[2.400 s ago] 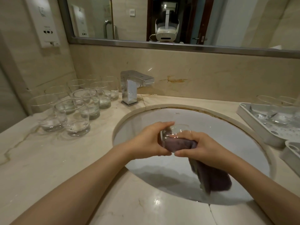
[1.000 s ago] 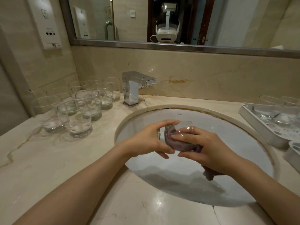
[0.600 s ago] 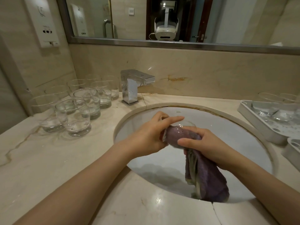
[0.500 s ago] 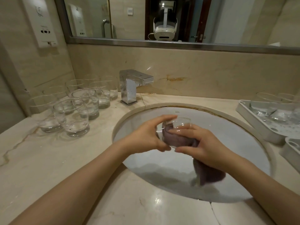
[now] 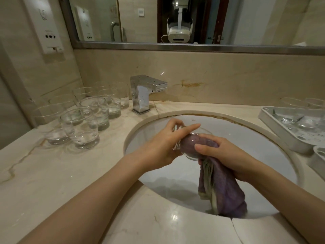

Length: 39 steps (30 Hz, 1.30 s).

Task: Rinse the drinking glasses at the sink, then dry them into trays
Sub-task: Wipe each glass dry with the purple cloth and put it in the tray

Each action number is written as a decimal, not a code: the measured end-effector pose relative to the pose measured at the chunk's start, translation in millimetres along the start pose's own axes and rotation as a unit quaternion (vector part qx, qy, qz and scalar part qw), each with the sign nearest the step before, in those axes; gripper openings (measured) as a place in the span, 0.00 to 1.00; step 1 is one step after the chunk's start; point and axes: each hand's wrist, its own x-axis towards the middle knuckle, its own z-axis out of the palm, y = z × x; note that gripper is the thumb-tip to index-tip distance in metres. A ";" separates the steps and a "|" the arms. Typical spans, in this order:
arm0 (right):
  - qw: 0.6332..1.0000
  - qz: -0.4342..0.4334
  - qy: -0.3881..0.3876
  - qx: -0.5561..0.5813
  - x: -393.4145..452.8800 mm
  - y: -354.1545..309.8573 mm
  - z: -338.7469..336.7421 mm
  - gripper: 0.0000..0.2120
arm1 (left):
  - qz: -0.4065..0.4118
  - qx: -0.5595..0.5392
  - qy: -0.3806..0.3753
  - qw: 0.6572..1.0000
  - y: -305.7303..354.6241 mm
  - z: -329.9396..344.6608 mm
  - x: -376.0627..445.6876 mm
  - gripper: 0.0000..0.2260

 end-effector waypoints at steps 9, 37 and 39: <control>0.782 -0.337 0.071 -0.520 5.2 15.7 -14.3 0.22 | -0.205 -0.461 -0.053 0.861 11.1 -17.0 -0.7 0.35; 0.873 -0.250 0.051 -0.416 2.2 12.8 -5.5 0.22 | -0.172 -0.383 -0.074 0.905 8.5 -16.3 0.2 0.35; 0.946 -0.178 0.053 -0.265 1.6 11.4 0.1 0.17 | -0.108 -0.251 -0.032 0.961 7.4 -9.6 -0.6 0.36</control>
